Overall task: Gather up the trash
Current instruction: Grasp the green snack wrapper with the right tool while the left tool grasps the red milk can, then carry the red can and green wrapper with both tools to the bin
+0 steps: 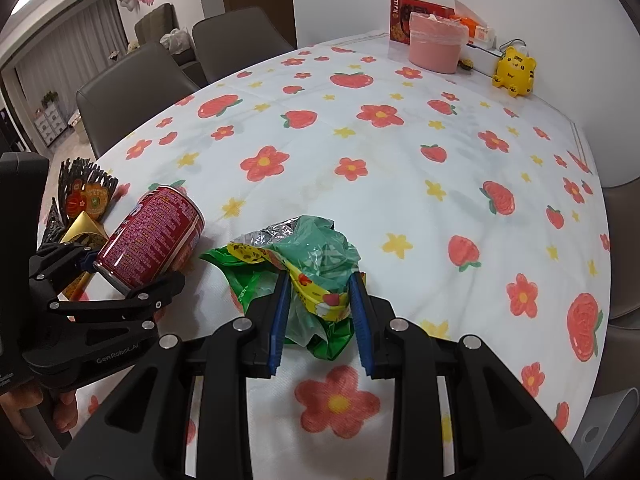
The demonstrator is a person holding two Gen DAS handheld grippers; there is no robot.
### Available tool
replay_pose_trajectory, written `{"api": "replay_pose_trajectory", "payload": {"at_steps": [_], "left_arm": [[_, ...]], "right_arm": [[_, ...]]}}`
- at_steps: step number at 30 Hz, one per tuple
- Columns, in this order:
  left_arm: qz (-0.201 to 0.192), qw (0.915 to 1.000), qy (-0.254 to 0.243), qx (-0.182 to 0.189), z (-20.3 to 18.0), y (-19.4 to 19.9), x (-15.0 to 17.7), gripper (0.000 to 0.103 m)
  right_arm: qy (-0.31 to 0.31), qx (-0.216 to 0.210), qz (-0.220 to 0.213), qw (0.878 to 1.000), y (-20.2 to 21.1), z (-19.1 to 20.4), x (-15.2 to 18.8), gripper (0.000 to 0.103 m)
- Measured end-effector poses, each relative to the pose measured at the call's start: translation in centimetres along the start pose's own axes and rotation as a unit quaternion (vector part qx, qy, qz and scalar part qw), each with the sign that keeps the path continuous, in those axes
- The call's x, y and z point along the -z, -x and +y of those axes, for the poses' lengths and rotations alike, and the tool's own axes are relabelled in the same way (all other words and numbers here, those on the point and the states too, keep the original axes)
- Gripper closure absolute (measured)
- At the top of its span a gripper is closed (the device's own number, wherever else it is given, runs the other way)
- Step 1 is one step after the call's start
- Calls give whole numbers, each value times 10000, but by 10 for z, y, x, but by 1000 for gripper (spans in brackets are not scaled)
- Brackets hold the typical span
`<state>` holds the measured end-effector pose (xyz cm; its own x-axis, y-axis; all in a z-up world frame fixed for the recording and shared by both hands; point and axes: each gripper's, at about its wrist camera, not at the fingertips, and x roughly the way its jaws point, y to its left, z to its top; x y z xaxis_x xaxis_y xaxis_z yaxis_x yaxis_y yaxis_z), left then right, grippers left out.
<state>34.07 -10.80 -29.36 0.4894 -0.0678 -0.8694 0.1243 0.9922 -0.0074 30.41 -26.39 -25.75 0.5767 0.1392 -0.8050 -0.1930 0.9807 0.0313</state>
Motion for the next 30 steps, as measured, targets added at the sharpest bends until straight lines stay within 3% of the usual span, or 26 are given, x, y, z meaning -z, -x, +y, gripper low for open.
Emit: {"api": "replay_pose_trajectory", "payload": {"at_steps": [16,30], "left_arm": [[-293,9987,-368,183,-15,70,23,37],[-457,9917,-1051,581,-71,122,55,37]], "right_arm": [[-236,161,-191,9994,63,8,29,75],[-664,523,-421,9955,135,-10,77,75]]}}
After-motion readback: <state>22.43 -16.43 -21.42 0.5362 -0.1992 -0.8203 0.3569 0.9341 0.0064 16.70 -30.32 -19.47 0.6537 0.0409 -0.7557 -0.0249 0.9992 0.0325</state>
